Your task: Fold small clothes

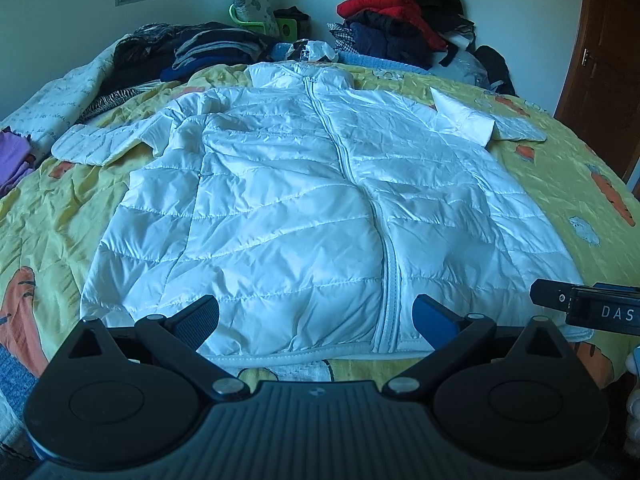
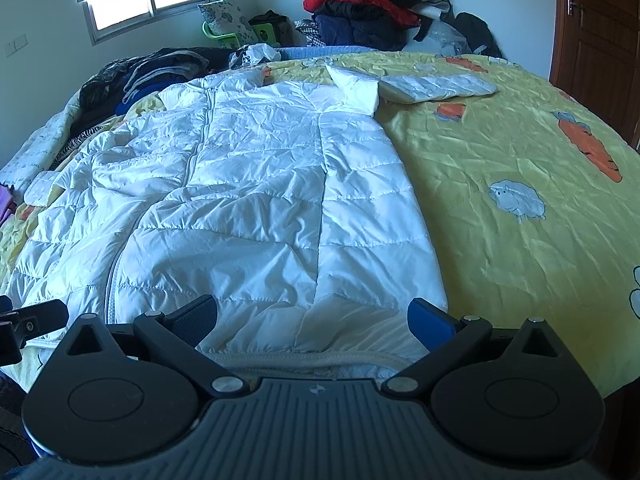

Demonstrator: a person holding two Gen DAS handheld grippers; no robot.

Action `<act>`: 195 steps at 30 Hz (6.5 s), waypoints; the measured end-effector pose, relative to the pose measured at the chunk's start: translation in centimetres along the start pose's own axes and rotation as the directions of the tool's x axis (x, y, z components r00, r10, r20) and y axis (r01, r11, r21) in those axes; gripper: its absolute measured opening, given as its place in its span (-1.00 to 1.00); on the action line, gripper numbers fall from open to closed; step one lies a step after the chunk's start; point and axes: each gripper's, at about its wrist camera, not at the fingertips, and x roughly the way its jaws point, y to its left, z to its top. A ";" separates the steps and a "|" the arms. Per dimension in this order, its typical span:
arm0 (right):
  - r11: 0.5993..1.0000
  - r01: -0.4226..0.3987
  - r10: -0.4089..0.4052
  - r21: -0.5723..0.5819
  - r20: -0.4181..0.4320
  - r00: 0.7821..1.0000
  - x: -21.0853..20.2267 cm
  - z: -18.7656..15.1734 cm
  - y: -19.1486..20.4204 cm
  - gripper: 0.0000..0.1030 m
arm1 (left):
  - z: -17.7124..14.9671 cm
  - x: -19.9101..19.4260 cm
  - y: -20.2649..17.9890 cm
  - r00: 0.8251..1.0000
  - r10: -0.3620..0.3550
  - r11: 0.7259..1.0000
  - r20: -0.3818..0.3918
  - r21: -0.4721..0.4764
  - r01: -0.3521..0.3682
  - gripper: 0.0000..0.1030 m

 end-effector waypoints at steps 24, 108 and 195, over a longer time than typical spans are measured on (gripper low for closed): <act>1.000 -0.001 0.002 0.008 -0.009 1.000 0.3 0.0 -0.1 1.00 | 0.1 0.2 0.7 1.000 -0.001 1.000 -0.011 -0.023 0.001 1.00; 0.983 -0.058 0.030 -0.176 -0.157 0.987 28.1 23.9 3.3 1.00 | 22.7 27.7 0.9 0.989 0.126 0.992 -0.078 0.000 -0.127 1.00; 0.662 -0.605 0.723 0.442 -0.164 0.671 36.5 27.0 1.6 -0.75 | 20.4 29.6 11.2 0.929 -0.366 0.707 0.059 -0.631 0.319 -0.75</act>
